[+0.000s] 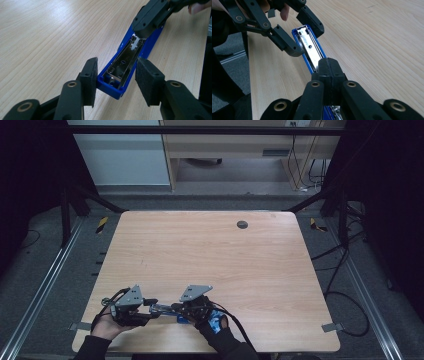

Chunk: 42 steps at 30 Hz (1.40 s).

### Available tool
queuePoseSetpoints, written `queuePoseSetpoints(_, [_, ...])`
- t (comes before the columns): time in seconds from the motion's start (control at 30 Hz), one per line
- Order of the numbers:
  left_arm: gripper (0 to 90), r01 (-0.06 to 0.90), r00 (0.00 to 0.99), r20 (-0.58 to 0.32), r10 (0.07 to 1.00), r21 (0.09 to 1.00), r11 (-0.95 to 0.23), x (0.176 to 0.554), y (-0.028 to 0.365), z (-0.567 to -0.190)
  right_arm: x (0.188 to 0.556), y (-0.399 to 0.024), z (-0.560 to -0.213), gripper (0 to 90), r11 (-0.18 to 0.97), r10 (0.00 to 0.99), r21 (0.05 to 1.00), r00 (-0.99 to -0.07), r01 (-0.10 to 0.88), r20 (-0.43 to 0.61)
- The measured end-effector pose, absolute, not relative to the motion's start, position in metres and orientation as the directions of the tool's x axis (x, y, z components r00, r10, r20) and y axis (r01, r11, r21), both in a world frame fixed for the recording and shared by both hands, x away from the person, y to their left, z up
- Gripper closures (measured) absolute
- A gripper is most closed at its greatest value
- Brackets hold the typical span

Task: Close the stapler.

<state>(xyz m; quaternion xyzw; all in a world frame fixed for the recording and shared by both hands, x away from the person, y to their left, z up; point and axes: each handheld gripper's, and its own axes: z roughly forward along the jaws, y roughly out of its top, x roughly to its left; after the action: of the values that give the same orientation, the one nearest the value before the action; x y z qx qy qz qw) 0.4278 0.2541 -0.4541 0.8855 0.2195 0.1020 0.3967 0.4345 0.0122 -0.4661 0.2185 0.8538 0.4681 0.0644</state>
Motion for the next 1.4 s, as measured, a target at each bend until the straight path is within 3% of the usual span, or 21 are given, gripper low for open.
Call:
queuePoseSetpoints(0.53, [52.9, 0.309, 0.882, 0.006, 0.471, 0.747, -0.588, 0.428, 0.255, -0.454, 0.436, 0.021, -0.473, 90.0, 0.481, 0.436, 0.819, -0.896, 0.314, 0.088])
queuePoseSetpoints(0.87, [54.4, 0.301, 0.860, 0.013, 0.510, 0.794, -0.528, 0.423, 0.271, -0.437, 0.437, 0.020, -0.473, 90.0, 0.476, 0.437, 0.820, -0.895, 0.316, 0.091])
queuePoseSetpoints(1.13, [66.2, 0.346, 0.772, 0.013, 0.635, 0.830, -0.438, 0.422, 0.294, -0.431, 0.437, 0.020, -0.473, 90.0, 0.477, 0.435, 0.821, -0.896, 0.314, 0.090])
queuePoseSetpoints(1.4, [77.4, 0.385, 0.729, 0.025, 0.684, 0.811, -0.441, 0.419, 0.298, -0.444, 0.437, 0.021, -0.472, 90.0, 0.477, 0.436, 0.819, -0.895, 0.318, 0.093])
